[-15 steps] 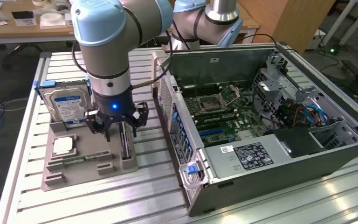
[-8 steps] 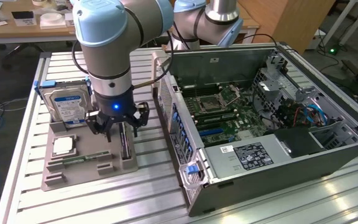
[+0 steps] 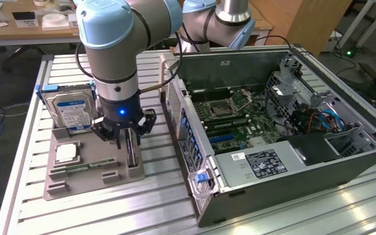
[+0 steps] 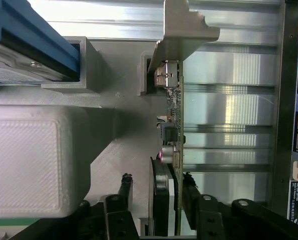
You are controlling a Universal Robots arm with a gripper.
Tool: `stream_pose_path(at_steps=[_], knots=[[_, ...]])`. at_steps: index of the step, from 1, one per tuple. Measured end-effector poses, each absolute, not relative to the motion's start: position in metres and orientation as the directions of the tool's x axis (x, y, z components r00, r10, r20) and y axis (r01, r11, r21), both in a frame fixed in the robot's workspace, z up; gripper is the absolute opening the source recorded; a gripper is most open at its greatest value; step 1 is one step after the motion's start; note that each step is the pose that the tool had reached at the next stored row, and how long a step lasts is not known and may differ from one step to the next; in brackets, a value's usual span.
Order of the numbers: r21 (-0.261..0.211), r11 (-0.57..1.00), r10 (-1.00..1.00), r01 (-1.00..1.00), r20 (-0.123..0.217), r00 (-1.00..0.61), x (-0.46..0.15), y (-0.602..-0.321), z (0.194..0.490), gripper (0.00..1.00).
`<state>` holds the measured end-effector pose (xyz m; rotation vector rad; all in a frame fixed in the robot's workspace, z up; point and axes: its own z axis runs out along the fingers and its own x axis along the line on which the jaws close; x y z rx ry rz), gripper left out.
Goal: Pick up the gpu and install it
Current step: 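Pick up the gpu and move the gpu toward the slot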
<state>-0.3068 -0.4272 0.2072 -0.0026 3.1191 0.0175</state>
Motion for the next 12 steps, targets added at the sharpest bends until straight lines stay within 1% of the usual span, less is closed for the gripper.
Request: stream_pose_path(at_steps=[1, 2, 11, 12], knots=[[0.011, 1.000, -0.002, -0.002, -0.022, -1.000, -0.3068, -0.4272, 0.2072, 0.57], [0.011, 1.000, -0.002, -0.002, -0.022, -1.000, -0.3068, -0.4272, 0.2073, 0.50], [0.011, 1.000, -0.002, -0.002, -0.022, -1.000, -0.3068, -0.4272, 0.2072, 0.49], [0.011, 1.000, -0.002, -0.002, -0.022, -1.000, -0.3068, -0.4272, 0.2072, 0.43]])
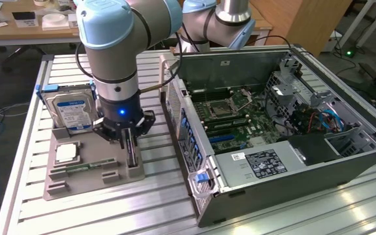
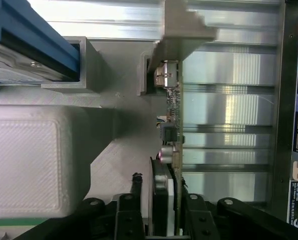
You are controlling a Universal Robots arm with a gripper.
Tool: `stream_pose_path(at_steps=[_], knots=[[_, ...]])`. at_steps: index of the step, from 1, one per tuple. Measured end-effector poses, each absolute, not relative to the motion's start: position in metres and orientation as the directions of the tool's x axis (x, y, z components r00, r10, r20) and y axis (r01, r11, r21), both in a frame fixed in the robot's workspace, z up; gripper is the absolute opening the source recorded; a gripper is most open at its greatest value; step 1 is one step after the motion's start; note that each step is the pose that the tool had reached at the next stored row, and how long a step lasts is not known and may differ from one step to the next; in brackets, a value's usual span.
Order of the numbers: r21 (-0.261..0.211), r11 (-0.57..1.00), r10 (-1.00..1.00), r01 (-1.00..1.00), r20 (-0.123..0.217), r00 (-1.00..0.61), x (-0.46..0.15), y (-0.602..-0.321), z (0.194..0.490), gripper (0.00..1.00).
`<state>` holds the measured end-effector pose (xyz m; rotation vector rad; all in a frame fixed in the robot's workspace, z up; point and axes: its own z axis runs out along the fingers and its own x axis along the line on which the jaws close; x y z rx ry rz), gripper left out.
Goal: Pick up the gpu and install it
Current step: 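Pick up the gpu and move the gpu toward the slot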
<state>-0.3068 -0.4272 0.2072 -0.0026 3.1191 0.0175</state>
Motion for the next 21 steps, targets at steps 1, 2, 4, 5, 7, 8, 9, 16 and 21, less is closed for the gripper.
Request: stream_pose_path(at_steps=[1, 2, 4, 5, 7, 8, 9, 16, 21], knots=[[0.011, 1.000, -0.002, -0.002, -0.022, -1.000, -0.3067, -0.4272, 0.2072, 0.43], [0.011, 1.000, -0.002, -0.002, -0.022, -1.000, -0.3064, -0.4272, 0.2072, 0.36], [0.011, 1.000, -0.002, -0.002, -0.022, -1.000, -0.3061, -0.4272, 0.2072, 0.36], [0.011, 1.000, -0.002, -0.002, -0.022, -1.000, -0.3060, -0.4272, 0.2072, 0.36], [0.011, 1.000, -0.002, -0.002, -0.022, -1.000, -0.3057, -0.4272, 0.2072, 0.36], [0.011, 1.000, -0.002, -0.002, -0.022, -1.000, -0.3056, -0.4272, 0.2072, 0.36], [0.011, 1.000, -0.002, -0.002, -0.022, -1.000, -0.3056, -0.4272, 0.2072, 0.36], [0.011, 1.000, -0.002, -0.002, -0.023, -1.000, -0.3055, -0.4272, 0.2072, 0.35], [0.011, 1.000, -0.002, -0.002, -0.022, -1.000, -0.3053, -0.4272, 0.2072, 0.28]])
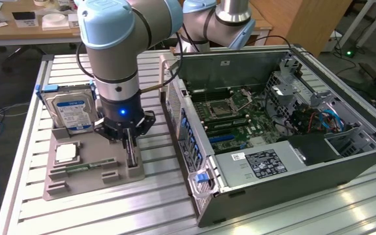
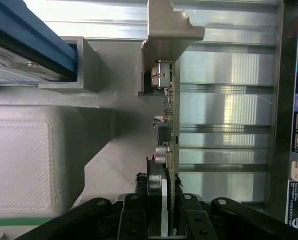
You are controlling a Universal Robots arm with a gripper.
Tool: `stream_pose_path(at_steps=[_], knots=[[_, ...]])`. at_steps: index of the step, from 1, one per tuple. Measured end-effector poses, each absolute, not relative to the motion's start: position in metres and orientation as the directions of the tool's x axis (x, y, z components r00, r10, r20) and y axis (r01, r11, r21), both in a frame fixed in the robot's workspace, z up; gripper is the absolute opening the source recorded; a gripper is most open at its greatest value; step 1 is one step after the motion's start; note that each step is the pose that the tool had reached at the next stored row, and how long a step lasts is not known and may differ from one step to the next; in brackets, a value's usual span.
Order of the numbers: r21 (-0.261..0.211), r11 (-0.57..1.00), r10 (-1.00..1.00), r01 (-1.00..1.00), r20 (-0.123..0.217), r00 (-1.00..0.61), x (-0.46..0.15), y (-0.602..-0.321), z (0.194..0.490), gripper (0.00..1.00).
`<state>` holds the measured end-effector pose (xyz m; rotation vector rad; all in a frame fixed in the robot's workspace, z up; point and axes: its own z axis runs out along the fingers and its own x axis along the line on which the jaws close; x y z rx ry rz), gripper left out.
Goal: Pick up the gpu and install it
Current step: 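Pick up the gpu and move the gpu toward the slot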
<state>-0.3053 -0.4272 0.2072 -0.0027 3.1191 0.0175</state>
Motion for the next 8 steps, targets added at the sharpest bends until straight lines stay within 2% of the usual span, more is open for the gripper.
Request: stream_pose_path(at_steps=[8], knots=[[0.011, 1.000, -0.002, -0.002, -0.023, -1.000, -0.3052, -0.4272, 0.2072, 0.28]])
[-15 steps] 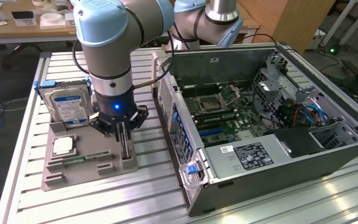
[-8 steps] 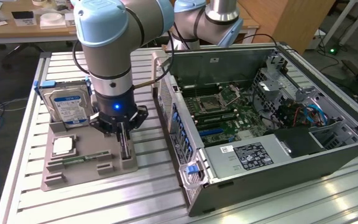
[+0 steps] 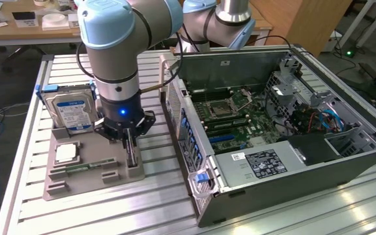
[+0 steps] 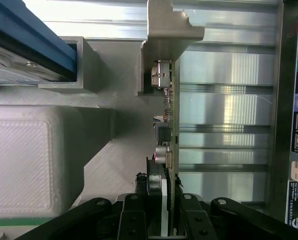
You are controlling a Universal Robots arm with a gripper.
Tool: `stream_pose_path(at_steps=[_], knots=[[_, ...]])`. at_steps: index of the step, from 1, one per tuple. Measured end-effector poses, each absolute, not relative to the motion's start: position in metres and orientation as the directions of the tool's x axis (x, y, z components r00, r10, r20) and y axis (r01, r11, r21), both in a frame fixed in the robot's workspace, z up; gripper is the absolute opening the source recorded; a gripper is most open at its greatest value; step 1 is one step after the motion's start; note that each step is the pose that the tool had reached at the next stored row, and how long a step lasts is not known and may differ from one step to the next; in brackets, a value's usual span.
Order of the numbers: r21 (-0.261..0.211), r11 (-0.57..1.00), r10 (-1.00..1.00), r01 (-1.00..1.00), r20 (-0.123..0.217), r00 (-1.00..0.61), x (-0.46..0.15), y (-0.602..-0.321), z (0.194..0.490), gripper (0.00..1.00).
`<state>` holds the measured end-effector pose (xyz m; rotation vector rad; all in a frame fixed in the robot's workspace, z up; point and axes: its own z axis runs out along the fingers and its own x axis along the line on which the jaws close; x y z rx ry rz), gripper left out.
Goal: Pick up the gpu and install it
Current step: 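Pick up the gpu and move the gpu toward the slot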
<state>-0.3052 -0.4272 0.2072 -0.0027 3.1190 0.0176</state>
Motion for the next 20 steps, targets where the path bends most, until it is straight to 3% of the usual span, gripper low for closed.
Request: stream_pose_path(at_steps=[20], knots=[[0.016, 1.000, -0.002, -0.003, -0.023, -1.000, -0.306, -0.427, 0.283, 0.28]])
